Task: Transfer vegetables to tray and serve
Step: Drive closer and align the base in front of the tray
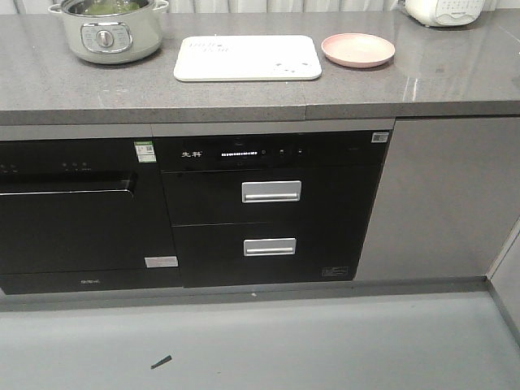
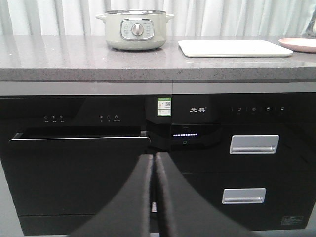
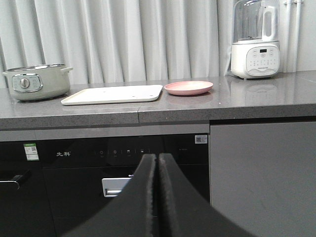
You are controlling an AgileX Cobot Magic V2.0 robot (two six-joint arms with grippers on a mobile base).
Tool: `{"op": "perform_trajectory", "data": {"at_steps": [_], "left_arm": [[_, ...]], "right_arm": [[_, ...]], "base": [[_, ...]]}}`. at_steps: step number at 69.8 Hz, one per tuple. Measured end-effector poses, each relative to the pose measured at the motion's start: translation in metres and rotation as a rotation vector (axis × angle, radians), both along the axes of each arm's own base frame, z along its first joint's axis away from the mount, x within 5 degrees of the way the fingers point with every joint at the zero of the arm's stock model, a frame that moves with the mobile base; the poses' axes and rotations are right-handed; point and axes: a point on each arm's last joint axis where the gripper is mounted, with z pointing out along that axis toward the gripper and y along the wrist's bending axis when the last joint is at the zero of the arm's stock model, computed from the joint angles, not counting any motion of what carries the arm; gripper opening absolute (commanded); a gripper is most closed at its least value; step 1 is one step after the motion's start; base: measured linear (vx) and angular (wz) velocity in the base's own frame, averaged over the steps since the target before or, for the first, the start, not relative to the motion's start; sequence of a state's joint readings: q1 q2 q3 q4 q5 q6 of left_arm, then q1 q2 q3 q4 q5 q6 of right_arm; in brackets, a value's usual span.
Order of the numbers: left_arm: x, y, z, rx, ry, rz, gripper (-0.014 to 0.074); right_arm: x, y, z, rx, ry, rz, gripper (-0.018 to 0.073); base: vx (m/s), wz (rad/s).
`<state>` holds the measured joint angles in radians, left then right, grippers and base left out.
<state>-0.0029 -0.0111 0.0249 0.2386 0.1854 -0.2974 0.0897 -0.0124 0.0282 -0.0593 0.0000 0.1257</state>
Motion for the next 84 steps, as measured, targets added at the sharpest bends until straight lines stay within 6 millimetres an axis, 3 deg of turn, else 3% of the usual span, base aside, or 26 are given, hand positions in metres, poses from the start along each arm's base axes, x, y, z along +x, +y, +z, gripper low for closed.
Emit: {"op": "perform_trajectory", "data": {"at_steps": [84], "left_arm": [[0.0000,0.0000,0.0000,0.000,0.000,0.000,-0.0006]], "right_arm": [[0.0000,0.0000,0.0000,0.000,0.000,0.000,-0.0003]], "base": [[0.08,0.00]]}}
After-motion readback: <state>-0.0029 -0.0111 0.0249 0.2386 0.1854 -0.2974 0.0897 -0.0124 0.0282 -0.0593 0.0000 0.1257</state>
